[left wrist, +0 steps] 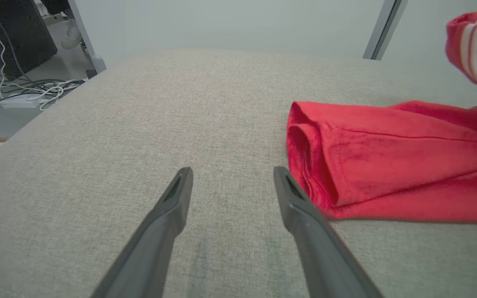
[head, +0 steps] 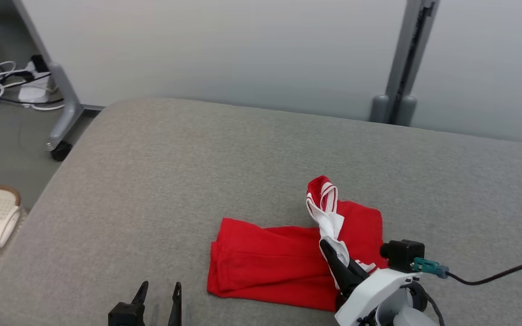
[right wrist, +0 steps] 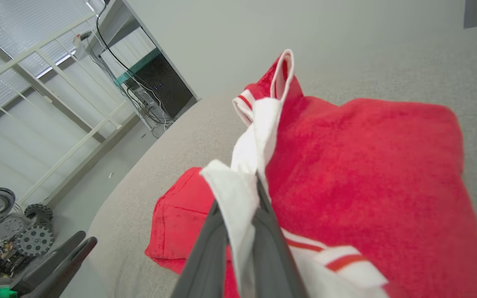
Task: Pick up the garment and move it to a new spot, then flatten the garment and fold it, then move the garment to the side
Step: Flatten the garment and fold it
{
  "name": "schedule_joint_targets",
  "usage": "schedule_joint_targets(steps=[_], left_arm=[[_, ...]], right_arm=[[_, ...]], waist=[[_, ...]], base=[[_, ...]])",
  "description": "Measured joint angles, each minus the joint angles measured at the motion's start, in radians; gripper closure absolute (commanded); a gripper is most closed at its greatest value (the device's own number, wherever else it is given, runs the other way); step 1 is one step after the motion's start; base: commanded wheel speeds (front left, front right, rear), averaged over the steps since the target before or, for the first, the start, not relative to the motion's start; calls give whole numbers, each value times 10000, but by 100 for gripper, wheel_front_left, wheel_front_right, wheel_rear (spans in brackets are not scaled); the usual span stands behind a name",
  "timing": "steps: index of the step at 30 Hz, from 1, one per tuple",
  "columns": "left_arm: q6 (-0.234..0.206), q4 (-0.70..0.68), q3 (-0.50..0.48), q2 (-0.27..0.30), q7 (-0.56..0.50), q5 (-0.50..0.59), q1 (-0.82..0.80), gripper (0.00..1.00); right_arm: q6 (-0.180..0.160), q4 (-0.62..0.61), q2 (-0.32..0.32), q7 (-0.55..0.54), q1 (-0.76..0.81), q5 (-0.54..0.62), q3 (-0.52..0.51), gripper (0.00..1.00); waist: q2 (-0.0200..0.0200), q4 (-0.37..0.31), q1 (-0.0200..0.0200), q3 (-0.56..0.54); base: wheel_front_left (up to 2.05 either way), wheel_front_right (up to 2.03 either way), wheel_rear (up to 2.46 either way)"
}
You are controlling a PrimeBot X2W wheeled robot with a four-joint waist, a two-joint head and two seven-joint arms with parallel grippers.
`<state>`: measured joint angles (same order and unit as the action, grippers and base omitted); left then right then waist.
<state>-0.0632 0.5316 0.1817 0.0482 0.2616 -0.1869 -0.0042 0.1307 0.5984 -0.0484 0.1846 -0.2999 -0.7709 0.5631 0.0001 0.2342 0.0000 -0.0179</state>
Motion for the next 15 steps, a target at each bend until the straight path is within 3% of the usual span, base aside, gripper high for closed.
schedule_joint_targets(steps=[15], left_arm=[[100, -245, 1087, 15, 0, 40, -438, 0]], right_arm=[[-2, 1482, 23, 554, -1645, -1463, 2006, 100]], waist=[[0, 2766, 0, 233]], base=[[0, 0, 0]])
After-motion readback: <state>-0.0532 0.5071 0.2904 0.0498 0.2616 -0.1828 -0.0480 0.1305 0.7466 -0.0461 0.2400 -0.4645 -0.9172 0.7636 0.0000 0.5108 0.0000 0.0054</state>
